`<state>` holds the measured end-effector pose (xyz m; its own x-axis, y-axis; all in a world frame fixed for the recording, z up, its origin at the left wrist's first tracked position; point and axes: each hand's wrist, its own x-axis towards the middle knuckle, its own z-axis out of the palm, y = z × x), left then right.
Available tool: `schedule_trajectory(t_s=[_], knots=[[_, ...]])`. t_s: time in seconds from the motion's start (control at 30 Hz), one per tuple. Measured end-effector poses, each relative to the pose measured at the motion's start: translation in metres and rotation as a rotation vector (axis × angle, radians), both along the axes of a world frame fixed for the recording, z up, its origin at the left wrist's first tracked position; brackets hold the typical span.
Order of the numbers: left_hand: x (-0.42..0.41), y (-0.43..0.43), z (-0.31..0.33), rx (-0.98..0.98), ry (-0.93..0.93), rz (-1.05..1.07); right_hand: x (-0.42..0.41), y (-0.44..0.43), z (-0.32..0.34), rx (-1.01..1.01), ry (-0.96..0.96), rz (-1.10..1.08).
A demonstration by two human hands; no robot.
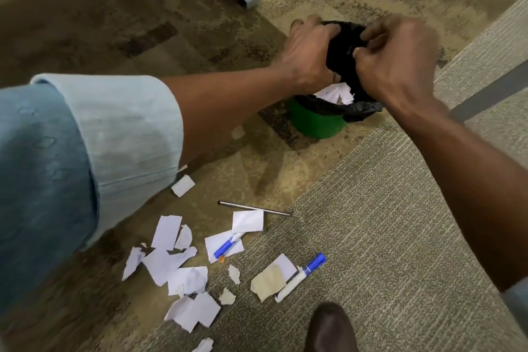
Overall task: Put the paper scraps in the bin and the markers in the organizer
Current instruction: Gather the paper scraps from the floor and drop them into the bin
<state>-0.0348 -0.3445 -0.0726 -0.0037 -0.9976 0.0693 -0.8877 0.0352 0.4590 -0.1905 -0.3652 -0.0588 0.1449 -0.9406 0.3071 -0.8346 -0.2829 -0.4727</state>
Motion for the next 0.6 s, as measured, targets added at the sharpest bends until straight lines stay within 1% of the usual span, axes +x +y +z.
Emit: schedule_trajectory(t_s=[0.07, 0.13, 0.23, 0.33, 0.43, 0.53, 0.6], knots=[[0.013, 0.012, 0.001, -0.043, -0.036, -0.016, 0.003, 0.023, -0.004, -0.074, -0.075, 0.110], [0.031, 0.031, 0.000, -0.084, -0.070, -0.039, 0.009, 0.052, -0.016, -0.095, -0.105, 0.248], [0.068, 0.077, -0.008, -0.036, -0.138, -0.105, 0.023, 0.103, -0.051, -0.003, -0.082, 0.478], [0.116, 0.126, -0.022, 0.140, -0.144, -0.162, 0.036, 0.147, -0.095, 0.219, 0.058, 0.709], [0.157, 0.178, -0.047, 0.329, -0.043, -0.140, 0.047, 0.175, -0.136, 0.403, 0.263, 0.861], [0.182, 0.242, -0.080, 0.428, 0.052, 0.007, 0.058, 0.197, -0.166, 0.394, 0.446, 0.935], [0.186, 0.284, -0.106, 0.433, -0.018, 0.037, 0.064, 0.205, -0.178, 0.374, 0.500, 0.962]])
